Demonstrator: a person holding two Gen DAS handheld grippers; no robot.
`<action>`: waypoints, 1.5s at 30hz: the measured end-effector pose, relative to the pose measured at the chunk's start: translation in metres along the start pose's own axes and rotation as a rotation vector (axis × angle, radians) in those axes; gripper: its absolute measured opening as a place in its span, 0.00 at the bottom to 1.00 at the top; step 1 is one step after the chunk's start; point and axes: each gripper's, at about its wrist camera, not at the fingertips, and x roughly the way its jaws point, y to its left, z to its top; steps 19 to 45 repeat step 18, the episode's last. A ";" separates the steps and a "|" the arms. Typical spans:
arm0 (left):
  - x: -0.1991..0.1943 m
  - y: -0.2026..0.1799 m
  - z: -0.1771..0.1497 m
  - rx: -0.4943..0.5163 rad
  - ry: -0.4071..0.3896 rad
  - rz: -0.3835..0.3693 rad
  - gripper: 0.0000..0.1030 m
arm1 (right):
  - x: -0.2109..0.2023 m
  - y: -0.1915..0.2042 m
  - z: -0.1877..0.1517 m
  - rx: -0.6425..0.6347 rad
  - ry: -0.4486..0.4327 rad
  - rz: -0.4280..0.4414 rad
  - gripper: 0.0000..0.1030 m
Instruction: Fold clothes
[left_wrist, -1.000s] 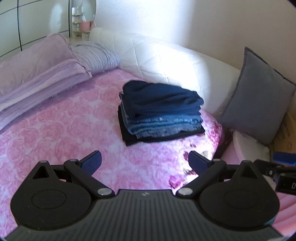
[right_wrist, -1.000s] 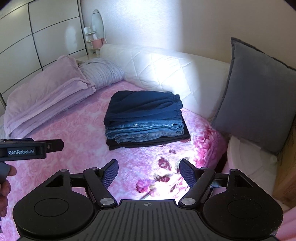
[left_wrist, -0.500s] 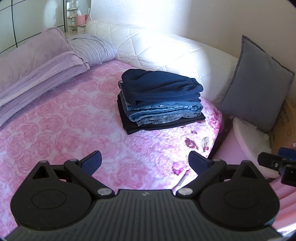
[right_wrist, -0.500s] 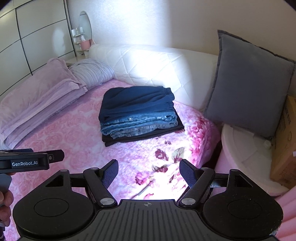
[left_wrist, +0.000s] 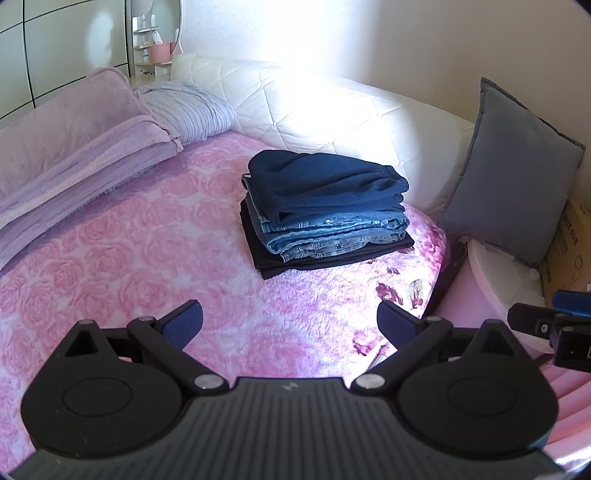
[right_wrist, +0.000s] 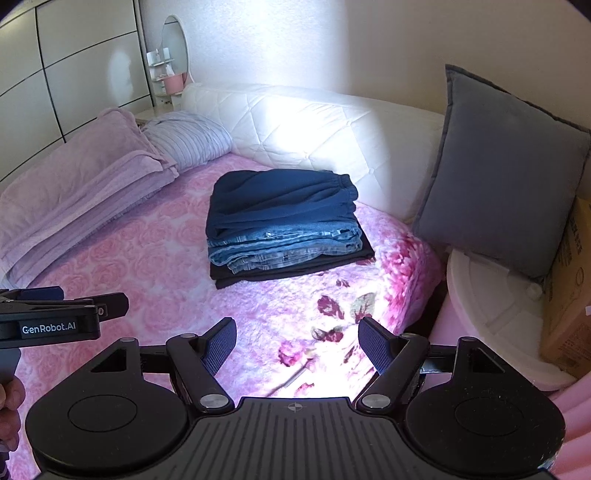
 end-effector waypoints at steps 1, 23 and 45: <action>0.000 0.000 0.000 0.003 -0.004 -0.001 0.97 | 0.000 0.002 0.001 -0.006 -0.001 -0.001 0.74; -0.004 -0.014 0.005 0.038 -0.031 0.002 0.98 | 0.003 0.002 0.007 -0.034 -0.019 0.017 0.74; -0.004 -0.014 0.005 0.038 -0.031 0.002 0.98 | 0.003 0.002 0.007 -0.034 -0.019 0.017 0.74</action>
